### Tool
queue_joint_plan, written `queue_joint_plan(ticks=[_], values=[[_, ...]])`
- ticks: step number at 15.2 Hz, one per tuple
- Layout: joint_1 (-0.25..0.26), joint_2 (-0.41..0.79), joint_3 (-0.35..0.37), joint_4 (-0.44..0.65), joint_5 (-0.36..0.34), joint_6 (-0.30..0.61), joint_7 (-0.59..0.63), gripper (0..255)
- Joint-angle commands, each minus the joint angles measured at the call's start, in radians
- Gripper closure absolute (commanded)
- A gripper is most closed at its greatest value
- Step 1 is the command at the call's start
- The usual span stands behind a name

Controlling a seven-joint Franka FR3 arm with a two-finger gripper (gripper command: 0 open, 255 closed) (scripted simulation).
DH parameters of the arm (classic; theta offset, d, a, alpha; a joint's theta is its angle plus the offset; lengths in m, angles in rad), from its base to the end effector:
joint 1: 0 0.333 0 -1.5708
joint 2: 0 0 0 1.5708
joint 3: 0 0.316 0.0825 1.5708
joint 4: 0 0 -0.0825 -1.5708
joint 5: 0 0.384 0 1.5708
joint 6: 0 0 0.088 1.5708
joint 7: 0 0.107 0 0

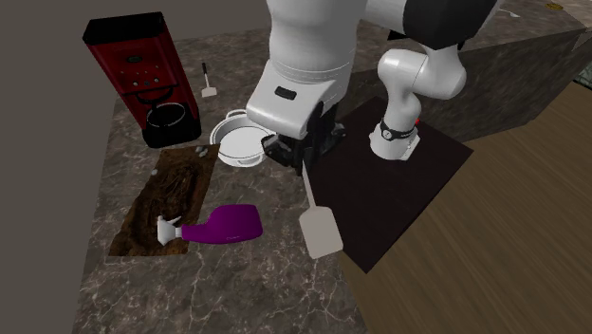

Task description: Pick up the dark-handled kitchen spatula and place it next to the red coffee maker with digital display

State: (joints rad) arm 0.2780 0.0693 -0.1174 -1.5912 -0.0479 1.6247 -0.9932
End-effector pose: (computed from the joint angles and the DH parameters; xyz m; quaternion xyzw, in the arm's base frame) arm 0.5710 0.0898 0.5806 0.8367 0.5466 -0.0274 0.0184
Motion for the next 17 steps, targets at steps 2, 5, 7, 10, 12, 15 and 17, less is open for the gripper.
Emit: queue_joint_plan(ticks=[2, 5, 7, 10, 12, 15, 17], values=[[0.000, 0.006, 0.000, 0.049, 0.001, -0.043, -0.003, 255], [-0.001, 0.017, -0.001, 0.103, 0.002, -0.087, -0.005, 255], [-0.001, 0.025, -0.001, 0.141, 0.003, -0.117, -0.007, 255], [-0.002, 0.041, -0.001, 0.203, 0.004, -0.163, -0.011, 255], [-0.003, 0.053, -0.002, 0.247, 0.006, -0.195, -0.013, 255], [-0.005, 0.075, -0.003, 0.319, 0.008, -0.245, -0.017, 255], [-0.006, 0.093, -0.004, 0.372, 0.010, -0.280, -0.020, 255]])
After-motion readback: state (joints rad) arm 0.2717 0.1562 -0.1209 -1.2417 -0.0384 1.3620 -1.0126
